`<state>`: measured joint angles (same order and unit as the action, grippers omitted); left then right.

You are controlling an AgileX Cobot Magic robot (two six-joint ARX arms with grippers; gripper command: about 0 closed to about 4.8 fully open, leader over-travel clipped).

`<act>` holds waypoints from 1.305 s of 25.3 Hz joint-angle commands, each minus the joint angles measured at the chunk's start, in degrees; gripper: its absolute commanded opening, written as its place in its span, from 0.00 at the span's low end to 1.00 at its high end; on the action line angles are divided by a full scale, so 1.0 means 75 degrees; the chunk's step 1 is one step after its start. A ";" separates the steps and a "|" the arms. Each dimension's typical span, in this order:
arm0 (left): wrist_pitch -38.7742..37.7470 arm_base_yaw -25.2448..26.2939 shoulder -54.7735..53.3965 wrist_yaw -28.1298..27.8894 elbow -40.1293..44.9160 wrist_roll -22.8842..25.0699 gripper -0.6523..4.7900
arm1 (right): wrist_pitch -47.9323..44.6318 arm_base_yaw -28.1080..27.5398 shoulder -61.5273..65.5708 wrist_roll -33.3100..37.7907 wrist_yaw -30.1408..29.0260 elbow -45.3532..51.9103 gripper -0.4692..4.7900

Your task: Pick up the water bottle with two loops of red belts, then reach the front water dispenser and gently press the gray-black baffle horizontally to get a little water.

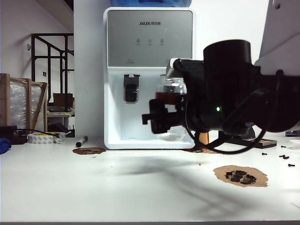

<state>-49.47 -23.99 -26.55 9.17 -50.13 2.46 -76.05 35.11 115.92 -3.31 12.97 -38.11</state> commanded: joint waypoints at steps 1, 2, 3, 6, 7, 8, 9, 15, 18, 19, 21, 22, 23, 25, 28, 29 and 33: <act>0.0254 -0.0012 -0.0026 0.0032 -0.0038 0.0006 0.12 | -0.0160 0.0017 -0.0114 -0.0350 0.0664 -0.0166 0.08; 0.0277 -0.0012 -0.0026 0.0032 -0.0038 0.0006 0.12 | -0.0122 0.0017 -0.0114 -0.0399 0.0726 -0.0221 0.08; 0.0297 -0.0012 -0.0026 0.0032 -0.0038 0.0006 0.12 | -0.0117 0.0017 -0.0114 -0.0396 0.0734 -0.0277 0.08; 0.0315 -0.0012 -0.0026 0.0029 -0.0038 0.0006 0.12 | 0.0353 0.0006 -0.0111 -0.0399 0.0638 -0.0717 0.08; 0.0315 -0.0012 -0.0026 0.0029 -0.0038 0.0006 0.12 | 0.0577 -0.0020 -0.0111 -0.0393 0.0621 -0.0845 0.08; 0.0315 -0.0012 -0.0026 0.0032 -0.0038 0.0006 0.12 | 0.1046 -0.0032 -0.0093 -0.0396 0.0618 -0.1122 0.08; 0.0312 -0.0012 -0.0026 0.0029 -0.0038 0.0006 0.12 | 0.1297 -0.0058 -0.0090 -0.0396 0.0621 -0.1297 0.08; 0.0221 -0.0012 -0.0026 0.0032 -0.0038 0.0006 0.12 | 0.1673 -0.0344 0.0029 -0.0163 0.0822 -0.1865 0.08; 0.0172 -0.0012 -0.0026 0.0032 -0.0038 0.0009 0.12 | 0.1667 -0.0548 0.0050 -0.0073 0.0833 -0.1915 0.08; 0.0166 -0.0012 -0.0026 0.0032 -0.0038 0.0009 0.12 | 0.1676 -0.0603 0.0052 -0.0067 0.0831 -0.1915 0.08; 0.0166 -0.0012 -0.0026 0.0029 -0.0038 0.0006 0.12 | 0.1664 -0.0667 0.0119 -0.0073 0.0644 -0.1915 0.08; 0.0166 -0.0012 -0.0026 0.0029 -0.0038 0.0006 0.12 | 0.1658 -0.0702 0.0152 -0.0067 0.0580 -0.1932 0.08; 0.0163 -0.0012 -0.0026 0.0032 -0.0038 0.0006 0.12 | 0.1664 -0.0708 0.0289 -0.0070 0.0466 -0.2031 0.08; 0.0166 -0.0012 -0.0026 0.0032 -0.0038 0.0006 0.12 | 0.1670 -0.0708 0.0522 -0.0052 0.0321 -0.2226 0.08; 0.0143 -0.0012 -0.0026 0.0029 -0.0038 0.0006 0.12 | 0.1682 -0.0708 0.0714 -0.0079 0.0283 -0.2430 0.08; 0.0140 -0.0012 -0.0026 0.0032 -0.0038 0.0009 0.12 | 0.1816 -0.0711 0.0766 -0.0087 0.0268 -0.2597 0.08; 0.0143 -0.0012 -0.0026 0.0029 -0.0038 0.0006 0.12 | 0.2296 -0.0828 0.0796 -0.0140 0.0268 -0.3048 0.08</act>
<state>-48.66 -23.99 -26.55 9.17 -50.13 2.46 -58.94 29.63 122.08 -4.29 15.00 -59.83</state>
